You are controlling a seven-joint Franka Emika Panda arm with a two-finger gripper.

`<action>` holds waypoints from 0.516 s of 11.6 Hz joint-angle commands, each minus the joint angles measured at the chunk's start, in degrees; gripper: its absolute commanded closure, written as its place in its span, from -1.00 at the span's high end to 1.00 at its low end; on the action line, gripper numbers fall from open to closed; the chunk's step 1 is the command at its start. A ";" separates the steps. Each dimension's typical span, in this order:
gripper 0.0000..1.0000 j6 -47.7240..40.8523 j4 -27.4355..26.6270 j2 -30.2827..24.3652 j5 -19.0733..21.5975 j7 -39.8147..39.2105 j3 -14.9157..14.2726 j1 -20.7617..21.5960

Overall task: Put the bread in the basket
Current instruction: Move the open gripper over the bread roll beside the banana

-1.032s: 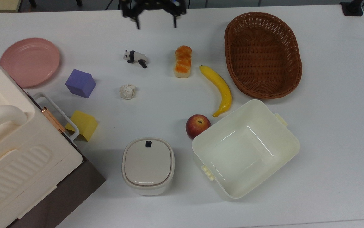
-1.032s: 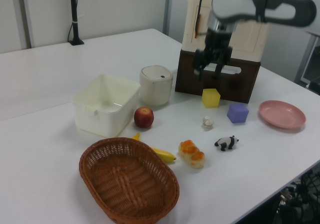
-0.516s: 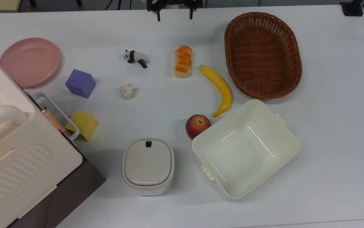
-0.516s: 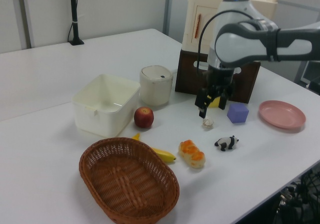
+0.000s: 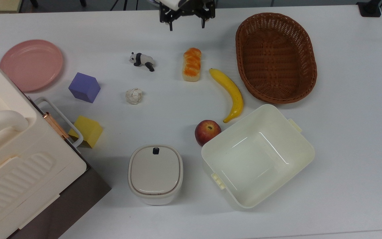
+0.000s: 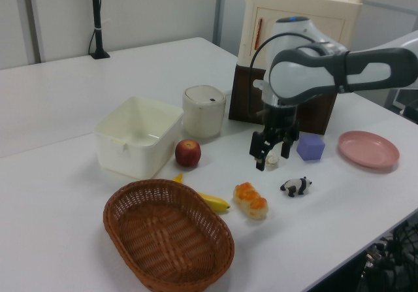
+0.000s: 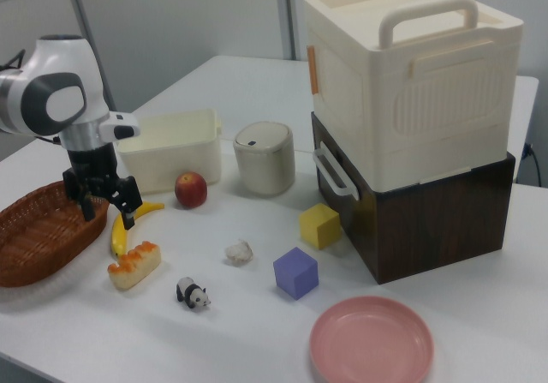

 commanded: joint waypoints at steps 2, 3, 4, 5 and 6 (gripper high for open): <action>1.00 4.10 0.72 5.67 -0.22 3.16 0.31 2.25; 1.00 4.19 1.07 6.63 -0.48 3.16 0.31 2.34; 1.00 4.19 1.77 7.95 -0.66 3.16 0.31 2.52; 1.00 4.27 2.04 9.18 -0.75 3.42 0.31 2.87; 1.00 4.27 2.83 10.24 -1.45 3.60 0.31 2.87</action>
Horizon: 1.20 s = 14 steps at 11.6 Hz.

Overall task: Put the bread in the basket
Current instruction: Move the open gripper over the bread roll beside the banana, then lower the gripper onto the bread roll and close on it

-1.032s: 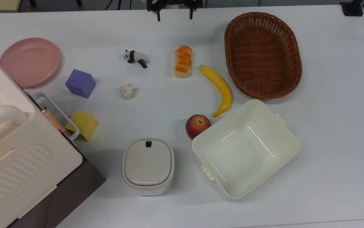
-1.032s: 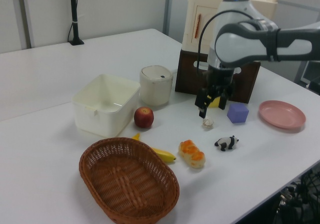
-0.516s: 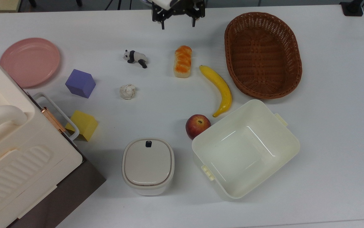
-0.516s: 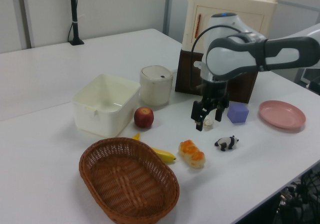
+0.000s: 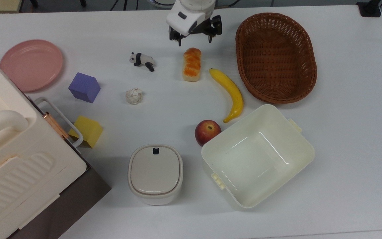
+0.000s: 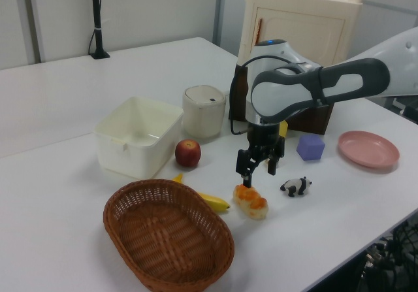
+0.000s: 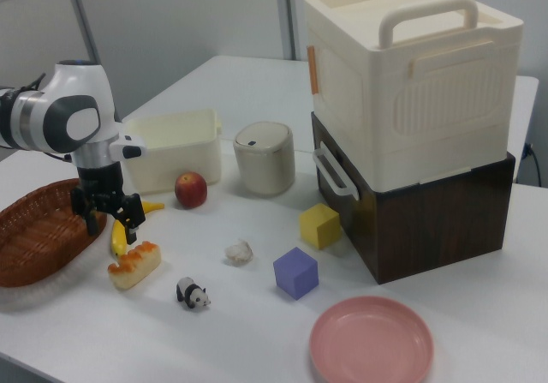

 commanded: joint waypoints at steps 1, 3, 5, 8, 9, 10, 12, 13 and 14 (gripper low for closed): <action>1.00 1.07 2.03 3.24 -1.62 1.75 -0.06 0.83; 1.00 2.47 2.03 4.30 -1.89 1.75 -0.06 0.83; 1.00 3.18 2.12 5.88 -1.98 1.84 -0.06 0.83; 1.00 3.18 3.08 8.34 -2.68 1.84 -0.06 1.01; 1.00 3.18 3.96 8.96 -2.85 1.84 0.02 1.01; 1.00 3.18 4.23 9.49 -2.85 1.84 -0.06 1.01; 1.00 3.36 4.32 10.19 -3.20 1.84 -0.06 1.01; 1.00 4.14 4.32 10.45 -3.21 1.84 -0.06 1.01; 1.00 4.24 4.32 10.72 -3.29 1.84 -0.06 1.01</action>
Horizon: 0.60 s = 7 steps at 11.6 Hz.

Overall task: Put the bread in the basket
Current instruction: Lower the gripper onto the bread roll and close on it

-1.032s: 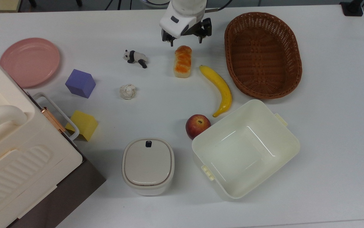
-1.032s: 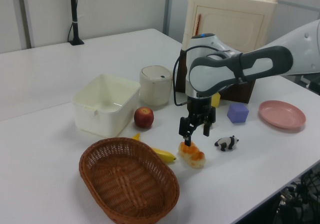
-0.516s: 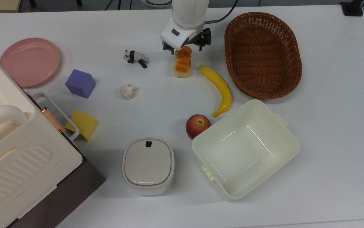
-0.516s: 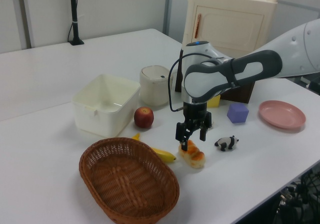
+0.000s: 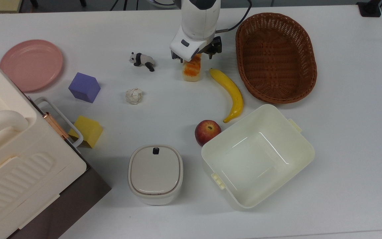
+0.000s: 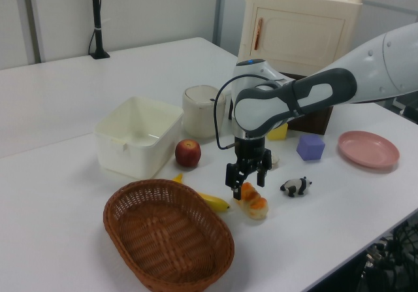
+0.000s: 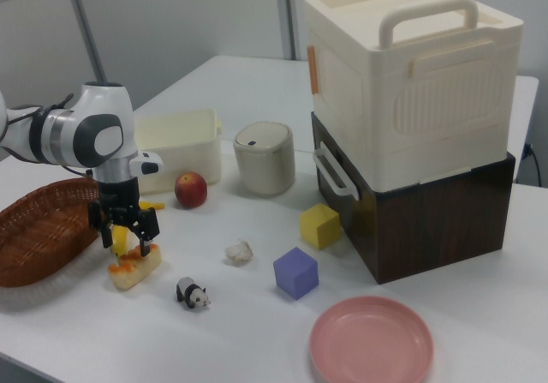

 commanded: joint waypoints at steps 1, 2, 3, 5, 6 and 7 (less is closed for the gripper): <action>1.00 1.55 0.33 0.87 -1.37 1.85 -0.08 0.69; 1.00 1.55 0.24 0.96 -1.63 1.85 -0.08 0.61; 1.00 1.46 0.24 1.31 -1.81 2.03 -0.08 0.43; 1.00 1.46 0.06 1.49 -2.59 2.91 -0.17 0.08; 1.00 1.37 -0.11 1.49 -3.30 2.91 -0.34 -0.01; 1.00 1.37 -0.20 1.49 -3.74 3.00 -0.43 -0.01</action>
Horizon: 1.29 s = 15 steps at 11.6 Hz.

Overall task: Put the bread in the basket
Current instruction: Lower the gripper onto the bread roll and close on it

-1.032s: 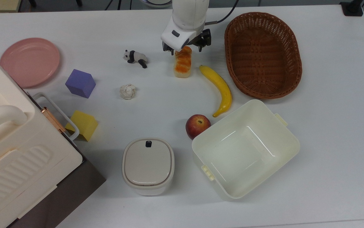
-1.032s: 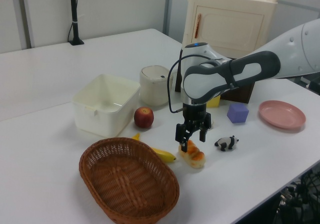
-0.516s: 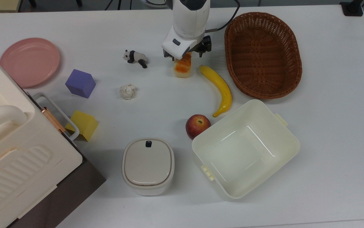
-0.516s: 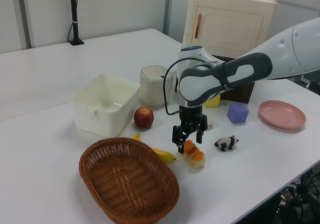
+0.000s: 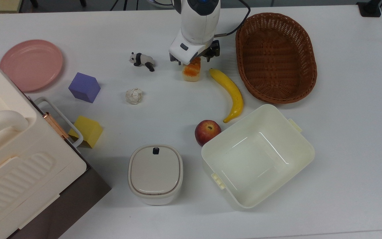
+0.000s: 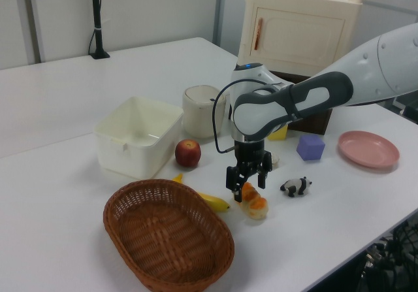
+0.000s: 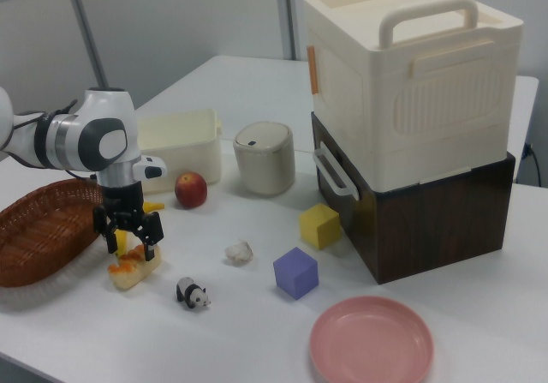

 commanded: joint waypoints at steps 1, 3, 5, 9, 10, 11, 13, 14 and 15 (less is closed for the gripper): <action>1.00 1.11 -0.33 0.97 -1.88 1.48 -0.41 0.10; 1.00 1.28 -0.33 2.38 -3.89 2.44 -0.41 0.10; 0.83 1.28 -0.24 2.56 -5.21 3.67 -0.41 0.10; -0.70 1.46 0.02 2.65 -5.48 3.94 -0.41 -0.08; -0.89 1.28 0.11 2.56 -5.48 3.94 -0.41 -0.43; -0.93 1.46 0.29 2.47 -5.48 3.94 -0.41 -0.43; -0.93 1.11 2.74 1.16 -5.40 4.03 -0.41 -1.13; -0.93 0.67 4.66 0.28 -5.22 4.12 -0.41 -1.31; -0.93 0.58 6.16 -0.77 -4.96 4.12 -0.41 -1.31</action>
